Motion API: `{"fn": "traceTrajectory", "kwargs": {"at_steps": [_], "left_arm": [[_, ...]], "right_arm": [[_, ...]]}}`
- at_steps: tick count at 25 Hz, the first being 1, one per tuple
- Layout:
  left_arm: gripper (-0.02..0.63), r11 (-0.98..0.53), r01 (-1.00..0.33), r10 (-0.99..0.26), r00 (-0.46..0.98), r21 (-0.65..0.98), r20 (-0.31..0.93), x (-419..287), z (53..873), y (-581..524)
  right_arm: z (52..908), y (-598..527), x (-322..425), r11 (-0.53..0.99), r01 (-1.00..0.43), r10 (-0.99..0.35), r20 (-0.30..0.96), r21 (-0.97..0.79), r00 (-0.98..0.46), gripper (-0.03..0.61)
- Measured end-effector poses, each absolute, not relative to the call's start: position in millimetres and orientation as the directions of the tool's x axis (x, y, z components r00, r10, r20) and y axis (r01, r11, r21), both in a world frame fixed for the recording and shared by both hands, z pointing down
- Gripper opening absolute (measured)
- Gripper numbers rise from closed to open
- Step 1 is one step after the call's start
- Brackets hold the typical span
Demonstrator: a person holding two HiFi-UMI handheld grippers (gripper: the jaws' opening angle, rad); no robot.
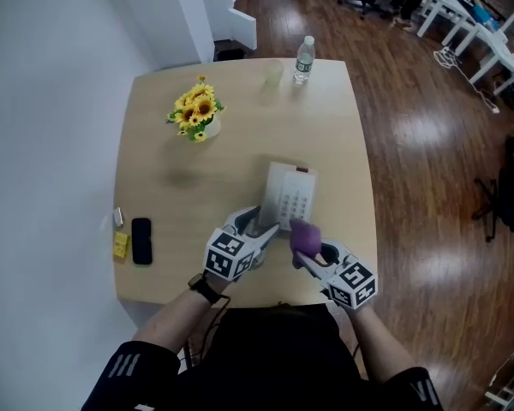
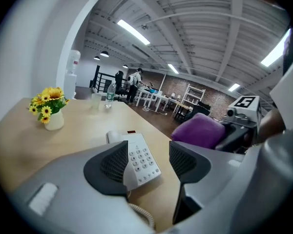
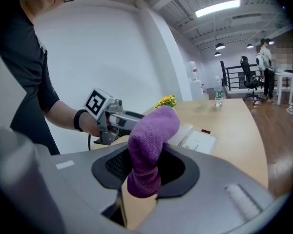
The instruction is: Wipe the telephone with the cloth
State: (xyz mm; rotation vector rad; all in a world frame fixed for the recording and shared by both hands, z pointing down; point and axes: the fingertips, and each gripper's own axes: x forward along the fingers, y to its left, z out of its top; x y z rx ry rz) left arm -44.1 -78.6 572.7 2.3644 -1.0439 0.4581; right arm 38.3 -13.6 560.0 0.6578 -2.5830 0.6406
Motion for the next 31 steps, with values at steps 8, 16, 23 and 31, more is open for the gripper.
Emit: {"fn": "traceTrajectory", "kwargs": {"at_steps": [8, 16, 23, 31], "left_arm": [[0.259, -0.613, -0.741, -0.593, 0.661, 0.274, 0.461, -56, 551, -7], [0.259, -0.574, -0.778, -0.651, 0.623, 0.256, 0.434, -38, 534, 31], [0.259, -0.55, -0.789, -0.673, 0.613, 0.273, 0.414, 9, 520, 76], [0.258, -0.519, -0.819, -0.706, 0.571, 0.243, 0.419, 24, 511, 130]], "right_arm": [[533, 3, 39, 0.792, -0.518, -0.364, 0.431, -0.323, -0.826, 0.138], [514, 39, 58, 0.843, -0.445, -0.312, 0.399, -0.303, -0.862, 0.138], [505, 91, 101, 0.865, -0.404, -0.284, 0.373, -0.297, -0.883, 0.137], [495, 146, 140, 0.871, -0.389, -0.28, 0.348, -0.299, -0.895, 0.137]]}}
